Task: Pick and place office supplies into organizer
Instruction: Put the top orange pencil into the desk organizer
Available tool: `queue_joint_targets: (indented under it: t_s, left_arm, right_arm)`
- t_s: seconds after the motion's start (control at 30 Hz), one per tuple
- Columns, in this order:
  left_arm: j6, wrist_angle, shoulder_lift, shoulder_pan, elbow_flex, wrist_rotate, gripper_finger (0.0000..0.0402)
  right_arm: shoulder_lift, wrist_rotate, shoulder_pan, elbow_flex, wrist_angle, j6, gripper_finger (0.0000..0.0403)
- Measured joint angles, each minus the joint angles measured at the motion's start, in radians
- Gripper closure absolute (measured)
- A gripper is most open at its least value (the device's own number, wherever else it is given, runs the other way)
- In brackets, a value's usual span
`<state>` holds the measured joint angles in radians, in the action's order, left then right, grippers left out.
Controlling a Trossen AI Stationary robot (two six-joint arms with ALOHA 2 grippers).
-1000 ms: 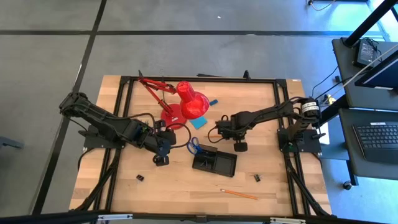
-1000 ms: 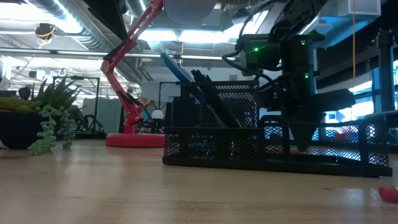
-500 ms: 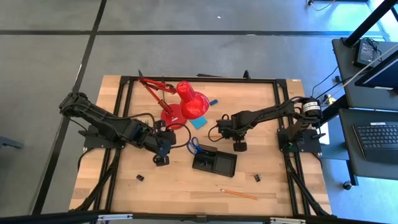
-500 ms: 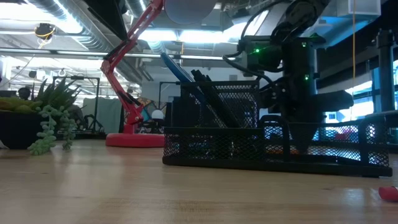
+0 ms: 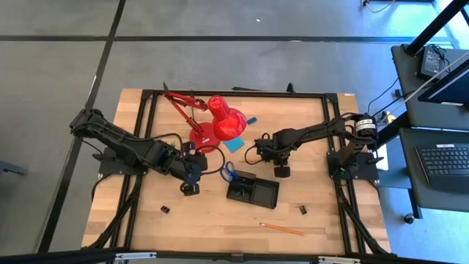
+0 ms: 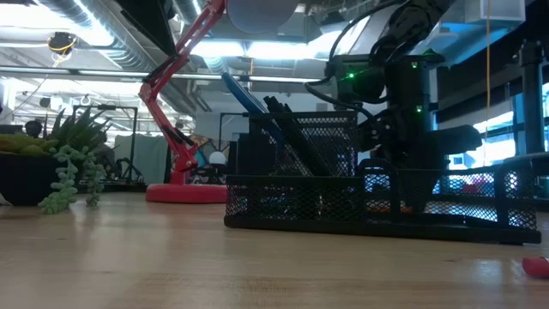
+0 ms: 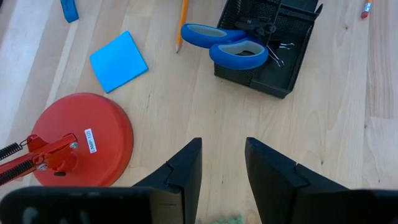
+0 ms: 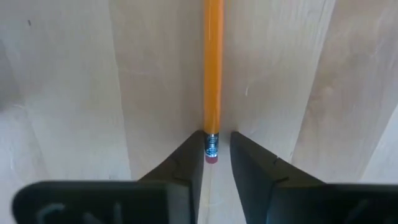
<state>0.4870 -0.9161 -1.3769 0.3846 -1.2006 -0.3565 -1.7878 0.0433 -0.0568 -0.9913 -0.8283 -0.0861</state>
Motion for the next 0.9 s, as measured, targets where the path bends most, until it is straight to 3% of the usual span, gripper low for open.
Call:
queue_joint_targets:
  t_s: [0.4,0.7,0.9]
  left_arm:
    - [0.000,0.000,0.000,0.000,0.000,0.001,0.0286]
    - [0.005,0.000,0.000,0.000,0.000,0.000,0.0286]
    - [0.014,0.000,0.000,0.000,0.000,0.000,0.0286]
  right_arm:
    - [0.003,0.007,-0.005,0.052,0.002,-0.004,0.0385]
    - [0.004,0.005,-0.005,0.052,0.047,-0.028,0.0332]
    - [0.002,0.005,-0.005,0.047,0.055,-0.031,0.0328]
